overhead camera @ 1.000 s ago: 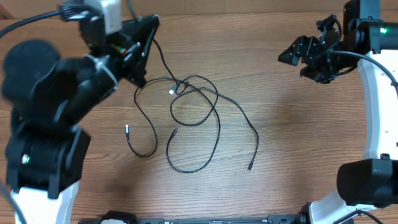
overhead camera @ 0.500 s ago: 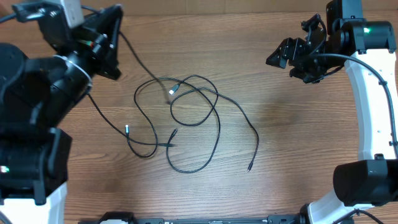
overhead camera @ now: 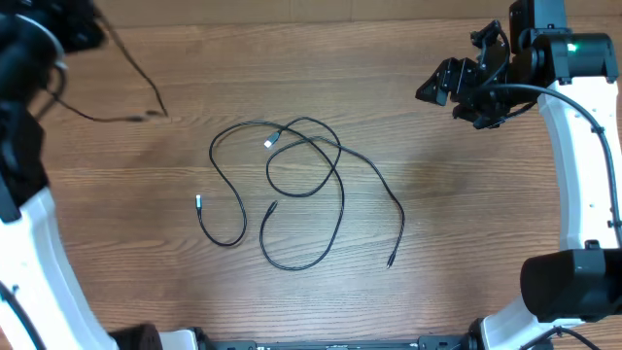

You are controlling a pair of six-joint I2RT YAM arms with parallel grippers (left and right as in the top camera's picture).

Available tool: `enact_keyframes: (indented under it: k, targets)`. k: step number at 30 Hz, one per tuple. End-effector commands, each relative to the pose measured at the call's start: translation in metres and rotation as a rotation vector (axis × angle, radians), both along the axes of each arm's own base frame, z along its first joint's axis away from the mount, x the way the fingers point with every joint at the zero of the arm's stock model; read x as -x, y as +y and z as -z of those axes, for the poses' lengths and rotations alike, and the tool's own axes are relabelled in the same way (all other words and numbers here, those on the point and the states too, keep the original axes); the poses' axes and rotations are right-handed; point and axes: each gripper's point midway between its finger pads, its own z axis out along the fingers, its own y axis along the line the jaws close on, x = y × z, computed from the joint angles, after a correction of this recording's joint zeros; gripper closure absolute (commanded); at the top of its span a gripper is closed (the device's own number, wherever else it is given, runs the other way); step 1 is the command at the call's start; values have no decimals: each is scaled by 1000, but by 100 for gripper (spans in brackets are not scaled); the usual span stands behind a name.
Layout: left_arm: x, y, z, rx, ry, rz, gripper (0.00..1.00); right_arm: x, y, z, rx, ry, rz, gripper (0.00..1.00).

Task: Untangle cables
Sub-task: 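Drag the grasped cable off to the far left with the left gripper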

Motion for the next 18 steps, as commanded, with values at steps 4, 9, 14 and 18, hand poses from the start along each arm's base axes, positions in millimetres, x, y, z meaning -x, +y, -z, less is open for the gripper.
enact_keyframes:
  k: [4, 9, 14, 18]
  targets:
    - [-25, 118, 66, 117, 177, -308, 96, -2, 1, 3, 8, -5, -7, 21]
    - [-39, 193, 132, 200, 313, -439, 96, -2, 1, 3, 8, -5, -7, 21]
    - [-48, 237, 137, 255, 244, -526, 96, -1, 1, 3, 8, -4, -7, 21]
    - [-57, 250, 112, 225, 126, -521, 96, -1, 1, 3, 7, -3, -7, 21]
